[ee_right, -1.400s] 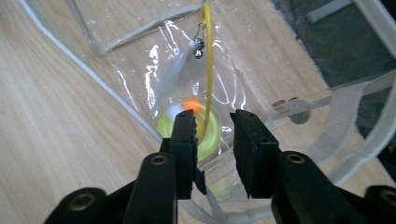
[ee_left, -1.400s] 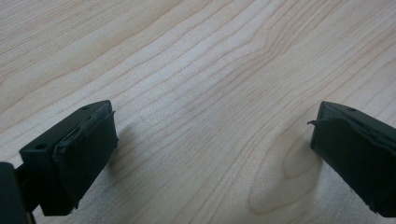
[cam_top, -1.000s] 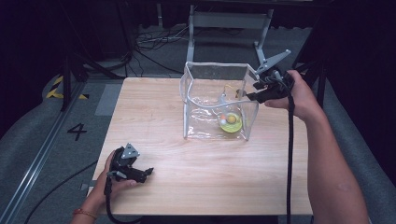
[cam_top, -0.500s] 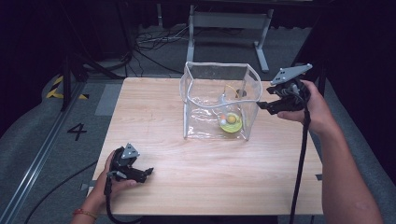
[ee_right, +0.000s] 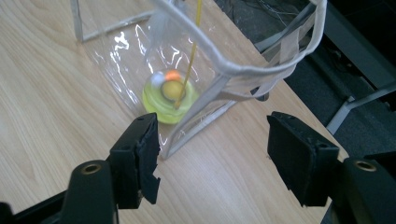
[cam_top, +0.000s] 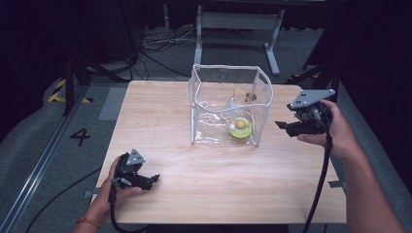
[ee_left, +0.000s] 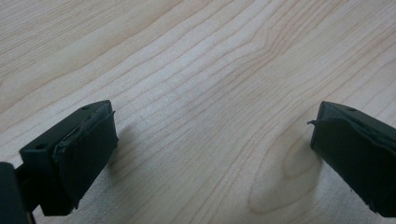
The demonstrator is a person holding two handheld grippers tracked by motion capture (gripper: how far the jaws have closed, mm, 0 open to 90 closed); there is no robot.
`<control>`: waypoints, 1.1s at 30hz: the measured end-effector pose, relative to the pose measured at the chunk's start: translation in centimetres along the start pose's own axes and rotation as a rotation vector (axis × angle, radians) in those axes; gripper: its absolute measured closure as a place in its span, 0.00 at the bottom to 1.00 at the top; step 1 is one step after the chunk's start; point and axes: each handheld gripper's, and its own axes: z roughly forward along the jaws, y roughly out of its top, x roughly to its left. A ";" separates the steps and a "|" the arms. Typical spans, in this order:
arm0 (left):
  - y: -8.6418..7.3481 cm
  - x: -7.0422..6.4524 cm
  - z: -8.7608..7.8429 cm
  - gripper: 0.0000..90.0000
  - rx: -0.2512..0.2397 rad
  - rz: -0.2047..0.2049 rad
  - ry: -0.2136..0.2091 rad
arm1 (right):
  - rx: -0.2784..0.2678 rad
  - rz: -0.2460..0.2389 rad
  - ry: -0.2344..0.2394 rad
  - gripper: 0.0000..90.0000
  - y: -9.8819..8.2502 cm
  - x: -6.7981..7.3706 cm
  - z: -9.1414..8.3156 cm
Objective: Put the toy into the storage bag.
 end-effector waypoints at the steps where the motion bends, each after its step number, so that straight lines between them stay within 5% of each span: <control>1: 0.0 0.0 0.0 0.01 0.000 0.000 0.000 | 0.000 0.000 0.000 0.38 0.0 0.0 0.0; 20: 0.0 -0.3 -0.1 0.01 0.005 -0.026 0.018 | 0.084 0.035 -0.067 0.24 -7.2 2.4 3.6; 29: -0.1 -0.4 -0.1 0.00 0.004 -0.043 0.028 | 0.177 0.058 -0.033 0.24 -11.1 3.3 5.5; 33: -0.1 -0.5 -0.1 0.00 0.003 -0.045 0.028 | 0.175 0.057 -0.034 0.25 -12.6 3.7 5.8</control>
